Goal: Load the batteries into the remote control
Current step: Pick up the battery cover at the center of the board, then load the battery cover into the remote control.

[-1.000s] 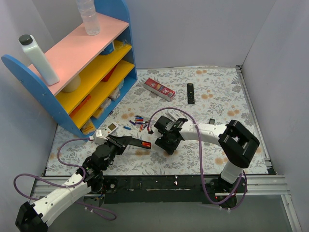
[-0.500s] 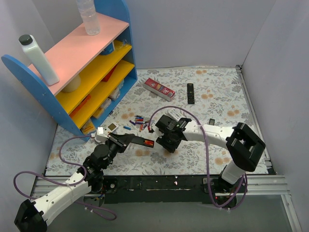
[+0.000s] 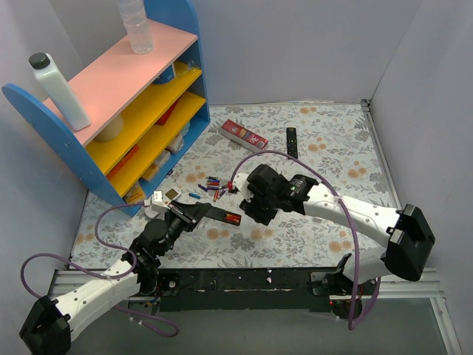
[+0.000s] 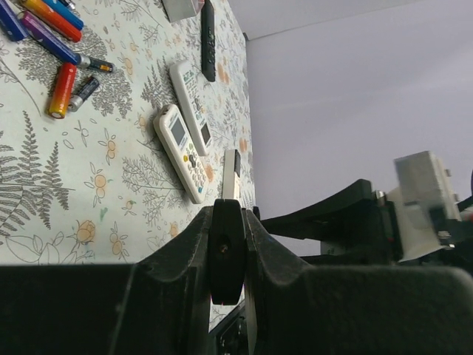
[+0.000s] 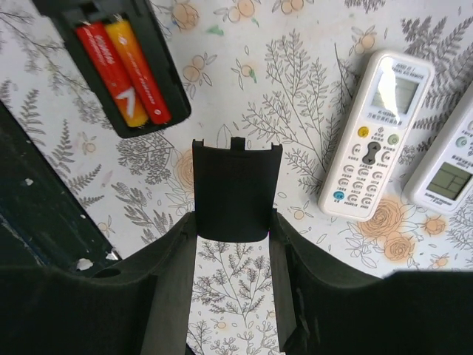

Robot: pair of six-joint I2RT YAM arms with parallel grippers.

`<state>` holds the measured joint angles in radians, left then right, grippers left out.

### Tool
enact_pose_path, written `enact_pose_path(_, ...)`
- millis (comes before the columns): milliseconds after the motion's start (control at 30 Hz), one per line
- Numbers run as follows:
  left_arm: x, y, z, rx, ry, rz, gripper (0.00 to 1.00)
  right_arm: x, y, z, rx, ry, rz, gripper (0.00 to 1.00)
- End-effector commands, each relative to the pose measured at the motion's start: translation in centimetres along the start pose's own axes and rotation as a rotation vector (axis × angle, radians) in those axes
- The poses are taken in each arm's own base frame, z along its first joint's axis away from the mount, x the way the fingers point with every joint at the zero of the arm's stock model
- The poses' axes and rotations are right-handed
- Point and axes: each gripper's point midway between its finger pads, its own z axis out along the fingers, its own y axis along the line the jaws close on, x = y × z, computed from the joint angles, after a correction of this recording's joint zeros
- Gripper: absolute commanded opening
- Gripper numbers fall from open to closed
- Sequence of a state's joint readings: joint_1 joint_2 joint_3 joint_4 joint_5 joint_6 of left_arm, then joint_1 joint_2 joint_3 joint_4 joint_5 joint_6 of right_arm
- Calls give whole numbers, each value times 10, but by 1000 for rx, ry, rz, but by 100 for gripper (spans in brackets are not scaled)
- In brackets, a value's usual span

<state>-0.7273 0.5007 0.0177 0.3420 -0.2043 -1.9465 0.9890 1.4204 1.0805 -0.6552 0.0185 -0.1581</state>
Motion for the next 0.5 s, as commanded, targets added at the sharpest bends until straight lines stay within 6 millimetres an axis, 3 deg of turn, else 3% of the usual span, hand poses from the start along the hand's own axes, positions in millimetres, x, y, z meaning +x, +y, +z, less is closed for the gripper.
enact_pose_path(0, 19, 49, -10, -53, 59, 26, 0, -36, 10, -33, -55, -140, -75, 35)
enact_pose_path(233, 22, 40, -10, -23, 76, -11, 0, -52, 27, -45, -135, -187, -139, 35)
enact_pose_path(467, 22, 33, -10, -4, 79, -27, 0, -59, 39, -41, -160, -165, -187, 35)
